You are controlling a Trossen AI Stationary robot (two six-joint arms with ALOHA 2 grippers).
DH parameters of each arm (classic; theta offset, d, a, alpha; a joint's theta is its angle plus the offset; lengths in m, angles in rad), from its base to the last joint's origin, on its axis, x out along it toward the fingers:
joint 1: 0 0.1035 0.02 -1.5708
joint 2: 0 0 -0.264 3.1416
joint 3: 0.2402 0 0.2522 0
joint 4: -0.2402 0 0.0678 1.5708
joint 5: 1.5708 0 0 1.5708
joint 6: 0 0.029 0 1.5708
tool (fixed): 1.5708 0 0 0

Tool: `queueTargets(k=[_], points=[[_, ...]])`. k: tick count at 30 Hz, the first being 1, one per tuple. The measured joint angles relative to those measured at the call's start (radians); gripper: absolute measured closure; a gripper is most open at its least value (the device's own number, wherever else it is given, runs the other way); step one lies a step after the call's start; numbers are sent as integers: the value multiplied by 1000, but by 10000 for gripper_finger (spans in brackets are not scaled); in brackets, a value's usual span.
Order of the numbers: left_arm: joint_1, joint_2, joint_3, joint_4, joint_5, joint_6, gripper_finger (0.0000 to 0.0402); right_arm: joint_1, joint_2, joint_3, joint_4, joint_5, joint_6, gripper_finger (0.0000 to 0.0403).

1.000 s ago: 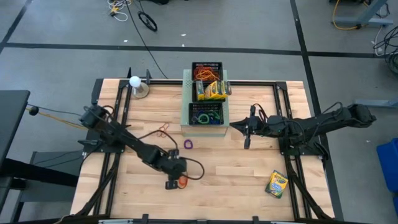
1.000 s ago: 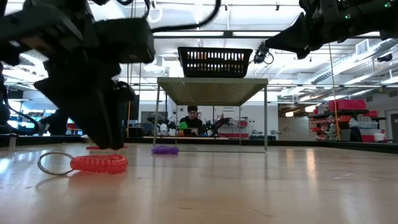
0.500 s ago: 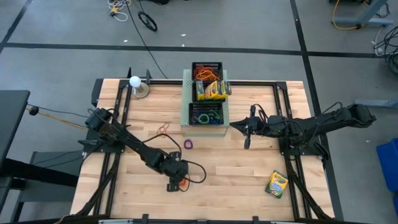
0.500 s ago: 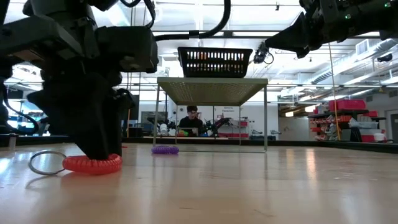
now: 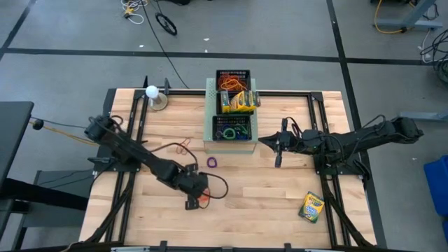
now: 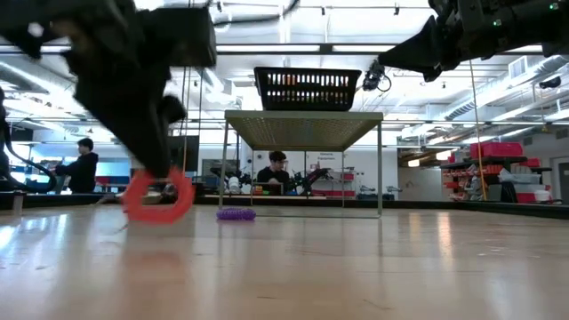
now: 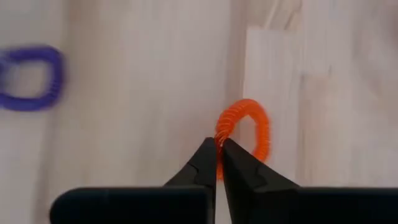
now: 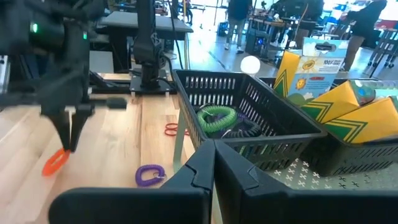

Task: Pick & Place Office Desk Supplies
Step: Put the orange spring keychain into the bottom black bin on the shelf

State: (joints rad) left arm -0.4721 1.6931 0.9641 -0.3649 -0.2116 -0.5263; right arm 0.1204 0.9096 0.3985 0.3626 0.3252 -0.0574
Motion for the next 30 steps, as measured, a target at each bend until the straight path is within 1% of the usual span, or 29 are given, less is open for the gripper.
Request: queueTargets(k=[4, 7, 9, 12, 15, 18, 24, 30], points=[[-6, -112, -5, -16, -111, 15, 389, 0, 0, 0, 0, 0, 0, 387], [14, -192, -5, -15, -183, 44, 389, 0, 0, 0, 1, 0, 0, 387], [33, -243, -5, -15, -222, 67, 388, 0, 0, 0, 2, 0, 0, 387], [65, -308, -4, 36, -253, 117, 388, 0, 0, 0, 2, 1, 0, 387], [91, -350, -4, 190, -247, 217, 388, 0, 0, 0, 2, 1, -4, 387], [128, -371, -3, 333, -216, 330, 388, 0, 0, 0, 1, 4, -7, 387], [279, -373, -3, 452, -157, 410, 387, 0, 0, 0, 0, 4, -8, 387], [415, -359, -3, 479, -145, 445, 387, 0, 0, 0, 0, 4, -8, 387]])
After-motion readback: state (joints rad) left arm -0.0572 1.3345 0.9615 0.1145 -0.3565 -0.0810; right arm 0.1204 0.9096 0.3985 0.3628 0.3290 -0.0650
